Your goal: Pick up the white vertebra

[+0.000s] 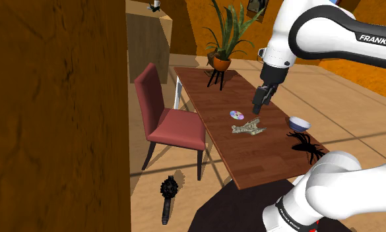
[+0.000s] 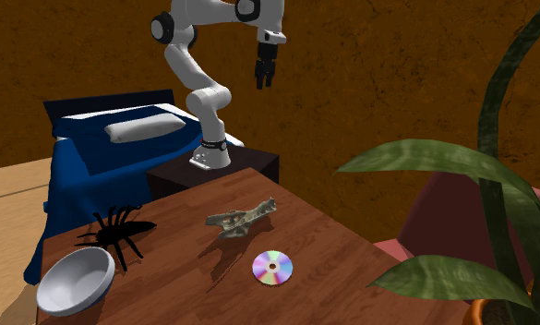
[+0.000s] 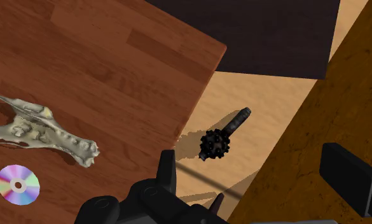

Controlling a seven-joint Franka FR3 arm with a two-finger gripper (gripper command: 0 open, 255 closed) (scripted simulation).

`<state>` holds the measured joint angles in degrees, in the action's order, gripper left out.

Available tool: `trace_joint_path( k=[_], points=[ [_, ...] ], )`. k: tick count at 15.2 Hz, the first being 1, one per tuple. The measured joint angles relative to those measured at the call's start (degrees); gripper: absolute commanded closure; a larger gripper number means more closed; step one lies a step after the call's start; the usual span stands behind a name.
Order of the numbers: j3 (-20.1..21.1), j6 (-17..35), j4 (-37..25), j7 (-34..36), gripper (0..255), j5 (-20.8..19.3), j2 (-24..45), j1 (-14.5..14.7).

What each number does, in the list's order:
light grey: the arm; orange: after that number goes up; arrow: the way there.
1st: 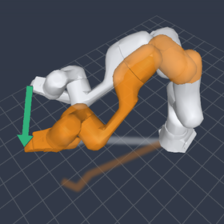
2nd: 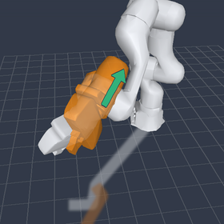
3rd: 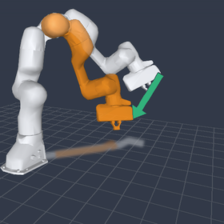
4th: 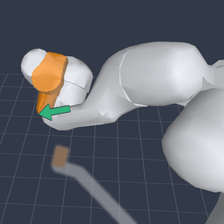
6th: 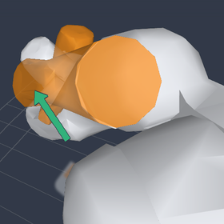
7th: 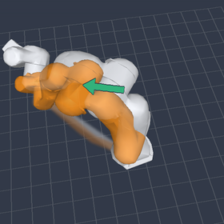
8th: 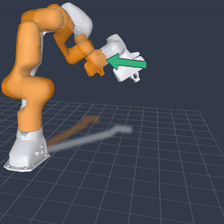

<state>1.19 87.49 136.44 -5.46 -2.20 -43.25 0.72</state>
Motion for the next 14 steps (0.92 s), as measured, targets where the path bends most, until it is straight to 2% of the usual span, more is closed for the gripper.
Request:
trace_joint_path(
  k=[2, 5, 11, 14],
  points=[
    [-0.6, 0.7, 0.8, -1.0, 0, -0.5, -0.2, 0.0],
    [-3.9, 4.3, 4.8, -6.5, 0, -2.9, -1.2, -0.1],
    [-12.2, 12.2, 11.5, -19.6, 0, -9.2, -1.9, -1.0],
    [-16.9, 17.3, 13.5, -26.2, 0, -12.4, 0.1, -1.5]
  ],
)
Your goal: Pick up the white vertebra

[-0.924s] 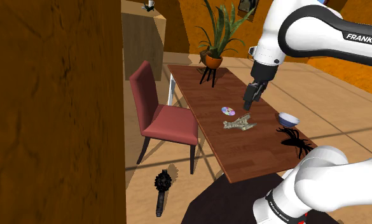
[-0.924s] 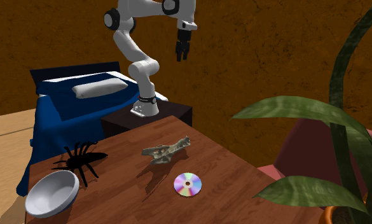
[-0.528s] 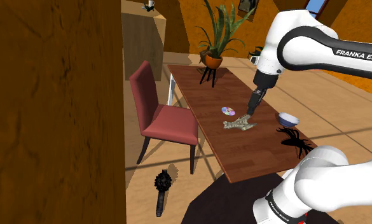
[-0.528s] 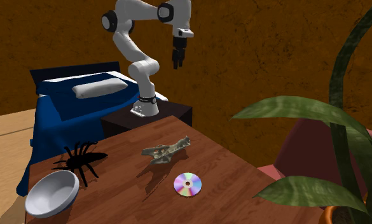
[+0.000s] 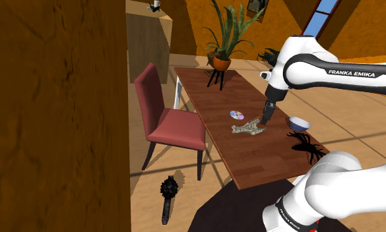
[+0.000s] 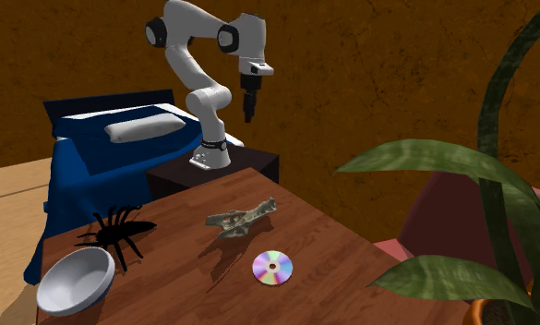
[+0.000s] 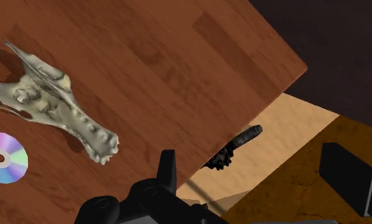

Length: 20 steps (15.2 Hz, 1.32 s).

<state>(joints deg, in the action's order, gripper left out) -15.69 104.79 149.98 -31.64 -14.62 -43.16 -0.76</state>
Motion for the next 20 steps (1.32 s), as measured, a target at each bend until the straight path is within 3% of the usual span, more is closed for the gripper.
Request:
trace_joint_path(
  k=[7, 10, 13, 17, 20],
  points=[
    [-12.0, 13.7, 1.1, -15.8, 0, -5.6, 9.9, 0.3],
    [-17.1, 19.7, 0.0, -22.9, 0, -5.9, 15.8, 1.7],
    [-22.6, 25.7, -2.6, -31.2, 0, -3.7, 23.5, 4.4],
    [-29.5, 32.6, -6.7, -44.9, 0, 4.2, 34.6, 8.9],
    [-32.3, 36.7, -10.9, -59.1, 0, 16.2, 45.6, 10.9]
  ],
)
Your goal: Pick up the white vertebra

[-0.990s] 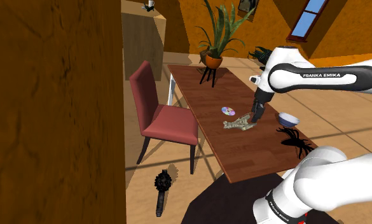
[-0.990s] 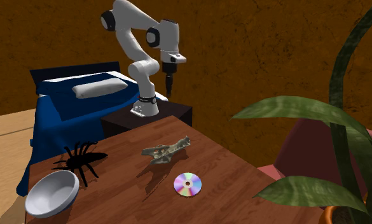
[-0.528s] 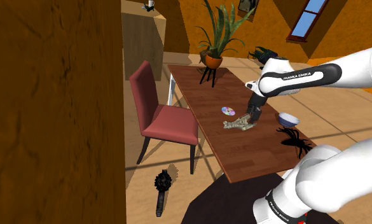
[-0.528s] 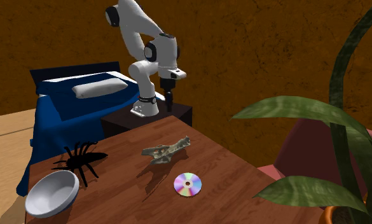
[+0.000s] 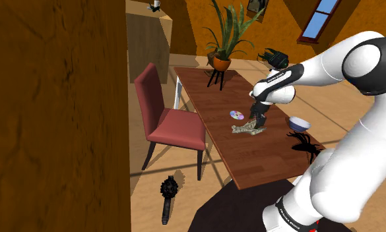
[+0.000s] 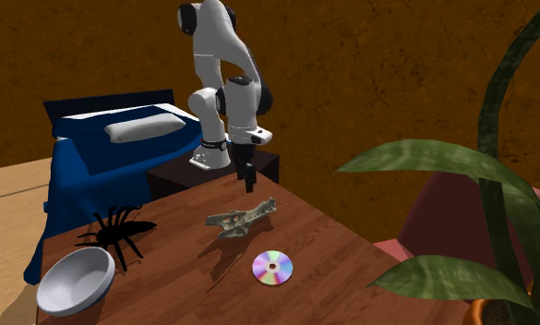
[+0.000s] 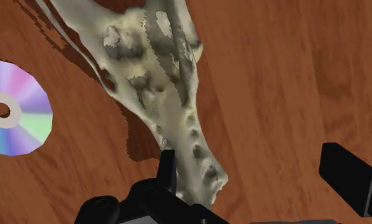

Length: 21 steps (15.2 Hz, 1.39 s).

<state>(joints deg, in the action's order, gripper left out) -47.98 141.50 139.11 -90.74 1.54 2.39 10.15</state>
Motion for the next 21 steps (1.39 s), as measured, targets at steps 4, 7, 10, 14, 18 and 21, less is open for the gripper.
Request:
trace_joint_path(
  k=[4, 7, 10, 14, 18, 21],
  points=[
    [4.7, 1.2, -7.3, -17.2, 0, 15.6, 12.7, -4.9],
    [8.3, 1.8, -10.5, -23.2, 0, 20.9, 17.7, -8.5],
    [10.1, 3.4, -10.8, -25.5, 0, 23.5, 20.0, -10.2],
    [12.1, 5.0, -11.1, -27.2, 255, 26.0, 22.3, -11.6],
    [12.4, 5.2, -11.1, -27.4, 255, 26.4, 22.6, -11.8],
    [12.4, 5.2, -11.1, -27.4, 255, 26.4, 22.6, -11.8]
  ],
)
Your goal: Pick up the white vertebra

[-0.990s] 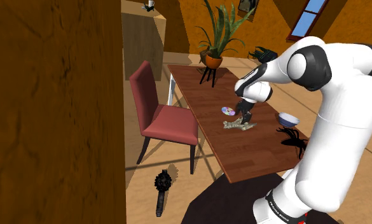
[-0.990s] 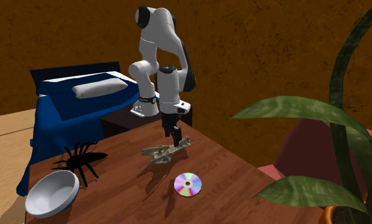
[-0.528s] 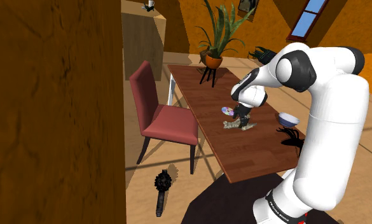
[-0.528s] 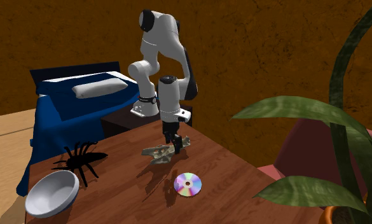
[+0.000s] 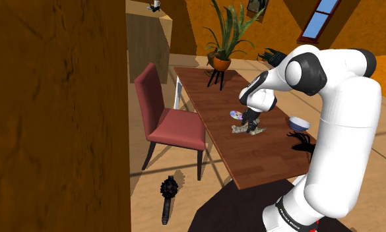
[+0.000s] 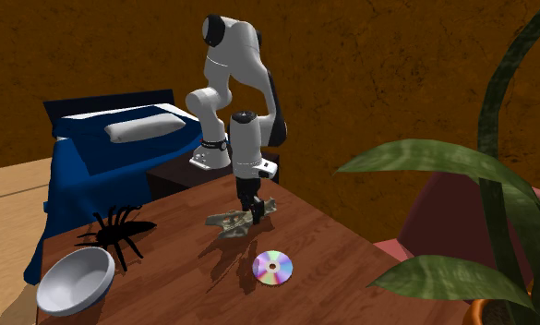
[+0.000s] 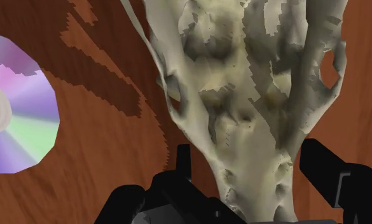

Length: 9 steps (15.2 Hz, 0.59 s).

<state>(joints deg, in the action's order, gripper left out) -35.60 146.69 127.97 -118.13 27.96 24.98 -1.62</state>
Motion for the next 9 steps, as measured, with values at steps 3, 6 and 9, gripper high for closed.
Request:
trace_joint_path(
  k=[3, 6, 9],
  points=[
    [0.0, 0.0, 0.0, -0.1, 255, 0.0, 0.0, 0.0],
    [-1.2, -1.0, 0.2, 0.9, 255, -1.6, -1.4, 0.9],
    [-2.9, -2.4, 0.5, 2.4, 255, -3.7, -3.4, 2.1]
  ],
)
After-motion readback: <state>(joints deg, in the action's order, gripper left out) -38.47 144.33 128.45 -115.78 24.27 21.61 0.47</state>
